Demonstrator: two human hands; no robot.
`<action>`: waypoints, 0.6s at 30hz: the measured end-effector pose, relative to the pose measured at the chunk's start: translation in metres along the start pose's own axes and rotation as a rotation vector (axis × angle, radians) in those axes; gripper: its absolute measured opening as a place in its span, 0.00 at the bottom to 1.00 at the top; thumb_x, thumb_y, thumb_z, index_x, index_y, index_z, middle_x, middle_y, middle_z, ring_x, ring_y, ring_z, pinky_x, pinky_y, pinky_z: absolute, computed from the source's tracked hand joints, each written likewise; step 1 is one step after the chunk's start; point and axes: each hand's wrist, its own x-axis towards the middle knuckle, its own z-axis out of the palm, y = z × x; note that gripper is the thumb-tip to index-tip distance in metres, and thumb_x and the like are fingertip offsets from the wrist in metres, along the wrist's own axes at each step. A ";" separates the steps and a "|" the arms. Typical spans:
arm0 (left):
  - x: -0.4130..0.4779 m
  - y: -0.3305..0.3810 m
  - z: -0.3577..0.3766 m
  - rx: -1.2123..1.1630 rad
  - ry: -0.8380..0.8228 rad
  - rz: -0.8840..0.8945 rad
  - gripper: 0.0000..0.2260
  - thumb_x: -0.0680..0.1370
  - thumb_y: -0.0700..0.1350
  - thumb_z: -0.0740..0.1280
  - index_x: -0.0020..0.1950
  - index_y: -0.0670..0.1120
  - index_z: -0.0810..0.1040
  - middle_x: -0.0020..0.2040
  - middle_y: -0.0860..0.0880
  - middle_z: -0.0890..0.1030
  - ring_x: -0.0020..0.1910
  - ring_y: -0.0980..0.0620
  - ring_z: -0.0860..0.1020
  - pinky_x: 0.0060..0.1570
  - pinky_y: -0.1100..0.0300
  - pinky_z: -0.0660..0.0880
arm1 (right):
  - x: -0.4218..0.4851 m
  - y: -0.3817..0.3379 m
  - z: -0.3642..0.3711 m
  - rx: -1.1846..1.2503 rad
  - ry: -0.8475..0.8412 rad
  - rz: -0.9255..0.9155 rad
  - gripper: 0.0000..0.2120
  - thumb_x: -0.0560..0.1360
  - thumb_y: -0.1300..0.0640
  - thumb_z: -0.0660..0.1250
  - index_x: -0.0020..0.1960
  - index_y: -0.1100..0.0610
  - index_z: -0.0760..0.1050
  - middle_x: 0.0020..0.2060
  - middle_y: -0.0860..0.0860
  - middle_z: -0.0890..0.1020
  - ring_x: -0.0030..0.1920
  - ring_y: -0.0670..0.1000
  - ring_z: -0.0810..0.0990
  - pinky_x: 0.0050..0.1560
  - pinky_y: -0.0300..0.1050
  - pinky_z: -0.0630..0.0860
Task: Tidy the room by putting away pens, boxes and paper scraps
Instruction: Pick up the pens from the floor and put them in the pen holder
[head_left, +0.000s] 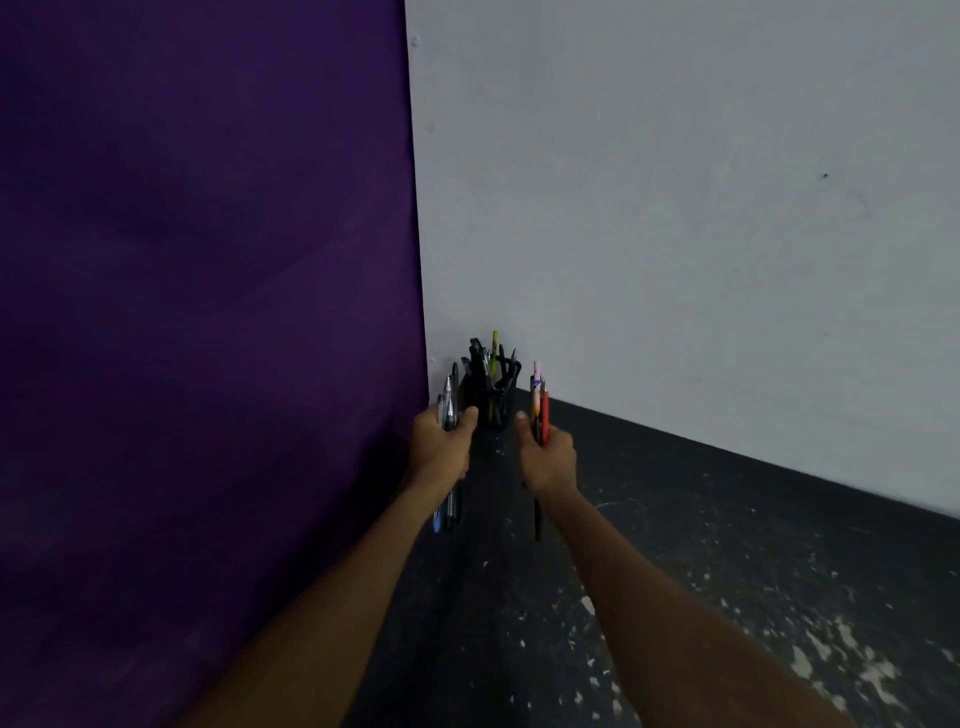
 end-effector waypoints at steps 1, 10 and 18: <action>0.004 0.001 0.004 0.014 -0.003 0.000 0.08 0.79 0.45 0.65 0.41 0.46 0.70 0.26 0.48 0.69 0.18 0.56 0.67 0.19 0.64 0.65 | 0.006 0.000 0.000 0.000 -0.008 0.003 0.20 0.79 0.48 0.63 0.31 0.53 0.66 0.24 0.48 0.70 0.25 0.46 0.69 0.29 0.42 0.69; 0.041 0.015 0.024 -0.062 0.096 0.087 0.11 0.79 0.49 0.65 0.48 0.40 0.73 0.28 0.44 0.69 0.20 0.53 0.67 0.18 0.64 0.66 | 0.051 -0.017 0.008 0.076 0.001 -0.093 0.19 0.79 0.47 0.61 0.33 0.54 0.66 0.25 0.50 0.71 0.25 0.48 0.70 0.27 0.40 0.69; 0.096 0.047 0.030 -0.166 0.180 0.198 0.13 0.79 0.46 0.65 0.36 0.47 0.67 0.29 0.42 0.70 0.21 0.50 0.68 0.19 0.61 0.66 | 0.098 -0.064 0.026 0.216 0.124 -0.245 0.19 0.80 0.49 0.60 0.33 0.53 0.61 0.24 0.48 0.65 0.21 0.42 0.62 0.22 0.35 0.61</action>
